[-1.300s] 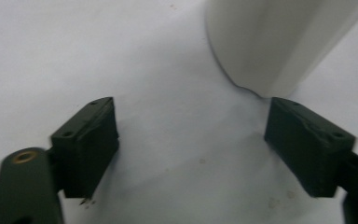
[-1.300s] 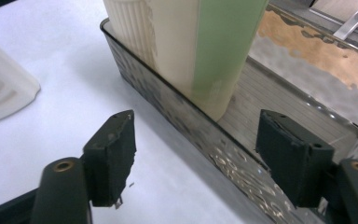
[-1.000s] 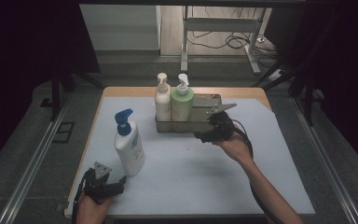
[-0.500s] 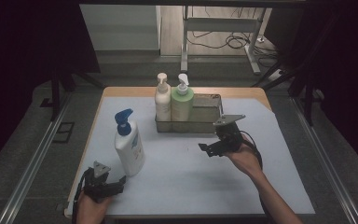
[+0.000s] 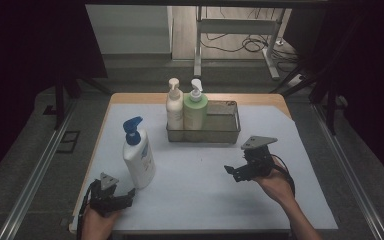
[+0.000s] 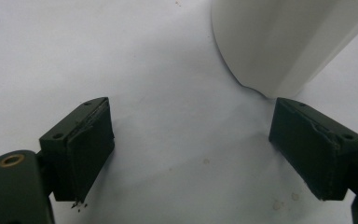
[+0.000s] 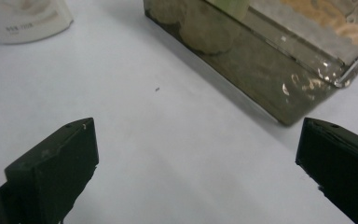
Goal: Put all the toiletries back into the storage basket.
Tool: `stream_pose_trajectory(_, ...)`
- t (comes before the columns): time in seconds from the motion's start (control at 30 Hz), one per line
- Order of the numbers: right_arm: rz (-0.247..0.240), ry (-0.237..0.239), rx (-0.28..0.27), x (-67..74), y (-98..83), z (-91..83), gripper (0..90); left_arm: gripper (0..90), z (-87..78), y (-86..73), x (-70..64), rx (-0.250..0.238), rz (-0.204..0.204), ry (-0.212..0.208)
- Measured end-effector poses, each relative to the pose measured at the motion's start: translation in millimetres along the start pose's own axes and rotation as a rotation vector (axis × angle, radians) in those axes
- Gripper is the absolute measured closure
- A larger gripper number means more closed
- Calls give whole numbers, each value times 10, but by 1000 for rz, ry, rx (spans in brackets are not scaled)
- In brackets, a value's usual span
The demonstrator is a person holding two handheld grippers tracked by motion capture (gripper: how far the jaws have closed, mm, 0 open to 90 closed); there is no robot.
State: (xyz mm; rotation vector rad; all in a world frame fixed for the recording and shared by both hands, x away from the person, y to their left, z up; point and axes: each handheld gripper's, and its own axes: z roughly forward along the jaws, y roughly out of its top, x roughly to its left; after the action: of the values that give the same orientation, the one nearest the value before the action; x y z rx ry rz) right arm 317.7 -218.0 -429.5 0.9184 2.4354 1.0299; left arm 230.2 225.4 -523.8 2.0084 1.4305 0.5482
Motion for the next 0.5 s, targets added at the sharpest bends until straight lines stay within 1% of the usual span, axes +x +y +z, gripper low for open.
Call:
stream_pose_trajectory(0.07,-1,-2,1,1,-20,-10,0,136,0,1,1,1,0,1)
stream_pose_trajectory(0.13,-11,-18,12,11,-111,-41,0,136,-1,3,2,3,2,1)
stream_pose_trajectory(0.2,-15,-22,14,11,-135,-48,0,136,-1,2,-1,3,-2,1)
stream_pose_trajectory(0.27,-9,-36,17,16,-214,-61,0,137,-2,2,-2,2,-2,1)
stream_pose_trajectory(0.5,37,-57,7,11,-482,-61,0,153,-17,-1,-16,0,-11,6)
